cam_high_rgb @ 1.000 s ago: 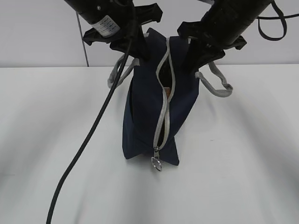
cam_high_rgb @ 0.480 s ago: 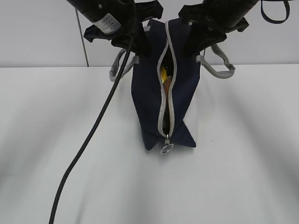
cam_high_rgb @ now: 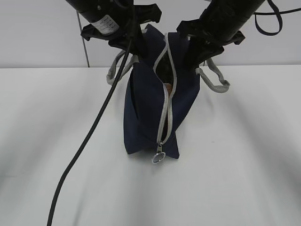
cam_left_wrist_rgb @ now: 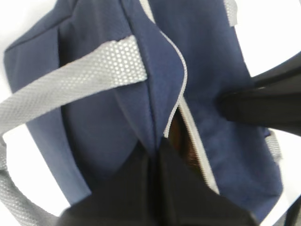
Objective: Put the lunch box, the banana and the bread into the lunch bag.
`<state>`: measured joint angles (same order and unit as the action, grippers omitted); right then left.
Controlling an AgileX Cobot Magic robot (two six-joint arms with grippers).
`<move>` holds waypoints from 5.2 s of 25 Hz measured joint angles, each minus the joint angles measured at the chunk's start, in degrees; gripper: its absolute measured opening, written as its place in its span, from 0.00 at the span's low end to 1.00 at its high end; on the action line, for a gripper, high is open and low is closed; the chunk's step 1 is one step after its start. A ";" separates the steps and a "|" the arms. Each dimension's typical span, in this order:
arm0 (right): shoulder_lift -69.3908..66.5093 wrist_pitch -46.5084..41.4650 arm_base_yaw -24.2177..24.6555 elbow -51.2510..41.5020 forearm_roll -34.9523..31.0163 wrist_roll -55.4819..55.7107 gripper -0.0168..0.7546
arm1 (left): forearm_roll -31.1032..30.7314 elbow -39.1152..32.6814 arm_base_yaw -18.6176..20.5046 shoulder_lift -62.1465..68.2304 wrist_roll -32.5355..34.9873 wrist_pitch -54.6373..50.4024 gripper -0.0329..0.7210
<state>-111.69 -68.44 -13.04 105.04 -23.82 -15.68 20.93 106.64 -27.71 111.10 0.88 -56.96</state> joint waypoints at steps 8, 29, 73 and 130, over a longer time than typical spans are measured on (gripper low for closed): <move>-0.04 0.00 0.00 0.00 0.86 0.00 0.03 | -1.73 0.30 0.01 2.19 0.00 -1.00 0.04; 1.65 -1.26 0.00 0.22 -3.71 1.87 0.63 | -4.28 0.34 2.54 -2.94 0.00 -4.71 0.82; 28.12 24.03 -0.11 -70.85 -62.89 -76.57 0.64 | -7.94 -42.28 -1.32 -34.71 7.76 8.55 0.70; -2.10 15.44 -0.62 -61.70 -79.94 -124.63 0.64 | -8.50 -42.28 -1.32 -34.71 7.94 8.60 0.61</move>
<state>-113.79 -53.00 -13.66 43.35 -103.76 -140.31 12.43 64.36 -29.04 76.38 8.82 -48.36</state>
